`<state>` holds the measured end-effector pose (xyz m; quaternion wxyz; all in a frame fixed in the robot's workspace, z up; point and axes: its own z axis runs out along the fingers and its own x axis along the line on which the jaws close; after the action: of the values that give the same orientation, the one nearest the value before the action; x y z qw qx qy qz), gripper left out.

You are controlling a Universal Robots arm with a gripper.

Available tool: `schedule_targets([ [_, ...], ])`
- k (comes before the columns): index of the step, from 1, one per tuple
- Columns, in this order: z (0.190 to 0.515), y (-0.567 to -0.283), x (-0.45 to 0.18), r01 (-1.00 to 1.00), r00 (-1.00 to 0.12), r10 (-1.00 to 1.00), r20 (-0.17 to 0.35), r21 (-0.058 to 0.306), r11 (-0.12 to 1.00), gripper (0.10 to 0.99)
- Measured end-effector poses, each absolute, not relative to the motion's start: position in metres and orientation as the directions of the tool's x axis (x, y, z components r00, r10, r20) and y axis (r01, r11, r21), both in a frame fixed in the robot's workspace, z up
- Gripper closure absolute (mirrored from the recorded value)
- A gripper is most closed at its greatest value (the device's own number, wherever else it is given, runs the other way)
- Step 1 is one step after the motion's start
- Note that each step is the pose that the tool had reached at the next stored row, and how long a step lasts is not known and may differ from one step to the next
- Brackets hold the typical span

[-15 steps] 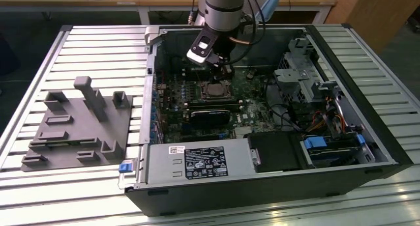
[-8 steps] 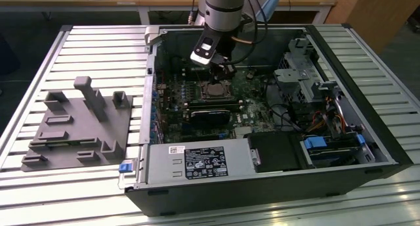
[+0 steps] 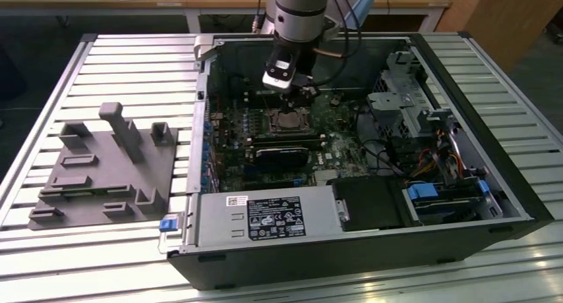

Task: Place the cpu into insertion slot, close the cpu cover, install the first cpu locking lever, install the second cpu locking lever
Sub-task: 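Close the cpu cover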

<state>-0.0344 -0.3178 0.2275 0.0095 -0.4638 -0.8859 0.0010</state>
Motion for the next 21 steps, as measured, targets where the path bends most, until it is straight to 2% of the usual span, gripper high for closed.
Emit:
schedule_targets([
  [21,0.2267,-0.3178,-0.0344,0.550,-0.835,0.550,0.016,-0.011,0.835,0.980],
])
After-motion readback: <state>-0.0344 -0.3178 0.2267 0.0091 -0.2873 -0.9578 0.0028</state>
